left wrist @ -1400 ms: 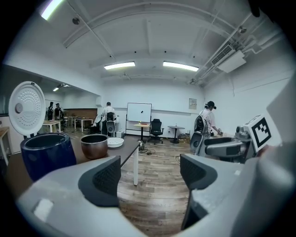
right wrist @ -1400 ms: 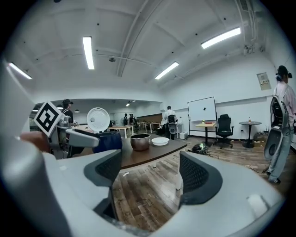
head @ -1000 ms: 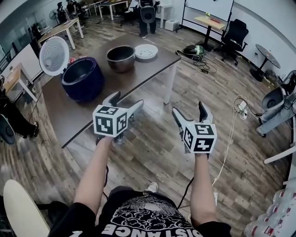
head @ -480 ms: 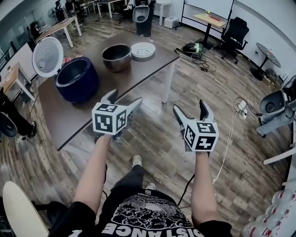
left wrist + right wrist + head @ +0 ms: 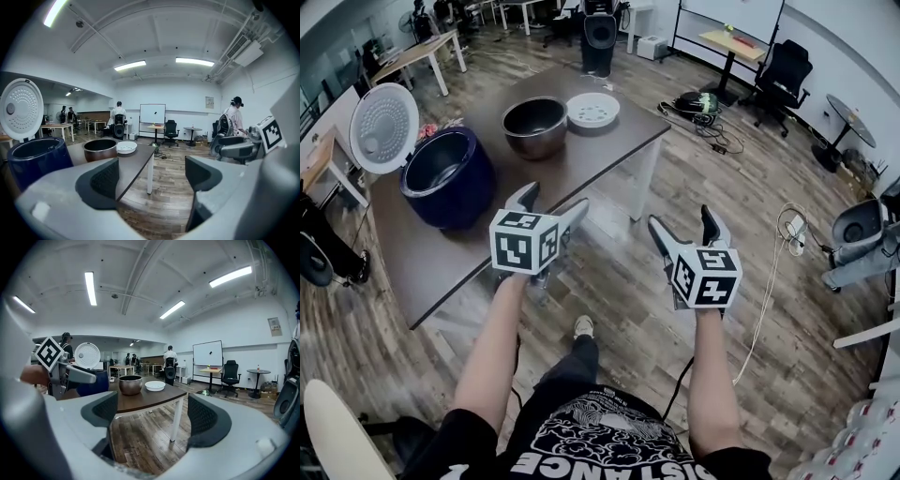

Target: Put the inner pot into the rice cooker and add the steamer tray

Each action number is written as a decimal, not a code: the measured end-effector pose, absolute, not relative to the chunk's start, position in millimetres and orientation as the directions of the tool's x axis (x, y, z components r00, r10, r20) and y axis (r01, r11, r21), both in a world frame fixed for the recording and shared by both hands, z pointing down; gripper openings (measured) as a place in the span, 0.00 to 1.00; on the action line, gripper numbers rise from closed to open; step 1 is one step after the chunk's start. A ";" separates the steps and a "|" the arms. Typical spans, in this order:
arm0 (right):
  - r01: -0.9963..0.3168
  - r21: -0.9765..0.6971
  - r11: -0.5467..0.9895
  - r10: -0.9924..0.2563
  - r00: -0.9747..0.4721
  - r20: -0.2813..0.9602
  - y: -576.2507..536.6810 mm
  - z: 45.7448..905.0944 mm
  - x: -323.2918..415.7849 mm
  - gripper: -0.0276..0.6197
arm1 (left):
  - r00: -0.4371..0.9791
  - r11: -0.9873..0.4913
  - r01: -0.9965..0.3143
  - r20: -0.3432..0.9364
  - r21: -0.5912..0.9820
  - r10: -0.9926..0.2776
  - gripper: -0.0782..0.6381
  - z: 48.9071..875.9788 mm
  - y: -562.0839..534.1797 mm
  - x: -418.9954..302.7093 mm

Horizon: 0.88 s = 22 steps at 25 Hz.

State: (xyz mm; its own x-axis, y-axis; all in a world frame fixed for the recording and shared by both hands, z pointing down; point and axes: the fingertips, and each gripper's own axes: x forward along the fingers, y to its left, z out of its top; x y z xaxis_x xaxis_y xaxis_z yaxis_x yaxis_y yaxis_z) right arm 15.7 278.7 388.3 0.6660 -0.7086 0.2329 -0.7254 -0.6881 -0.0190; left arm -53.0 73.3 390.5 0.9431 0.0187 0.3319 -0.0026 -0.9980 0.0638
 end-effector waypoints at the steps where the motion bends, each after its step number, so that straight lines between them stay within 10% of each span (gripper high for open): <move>1: -0.728 -0.016 -0.685 -0.710 0.663 0.237 272.6 388.7 22.7 0.75 | 0.943 -0.998 -0.006 0.332 0.065 0.016 0.73 391.0 67.4 -46.1; 22: -0.791 -0.027 -0.611 -0.764 0.580 0.284 81.6 384.0 153.1 0.73 | 0.929 -0.993 -0.077 0.367 0.087 -0.040 0.73 398.0 -105.3 78.7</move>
State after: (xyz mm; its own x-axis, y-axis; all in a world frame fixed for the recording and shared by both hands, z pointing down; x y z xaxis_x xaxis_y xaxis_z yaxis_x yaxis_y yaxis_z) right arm 153.1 81.6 384.0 0.5798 -0.7635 0.2843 -0.7912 -0.6110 -0.0273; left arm 78.7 -105.3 398.0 0.9292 -0.0395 0.3674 -0.0765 -0.9933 0.0867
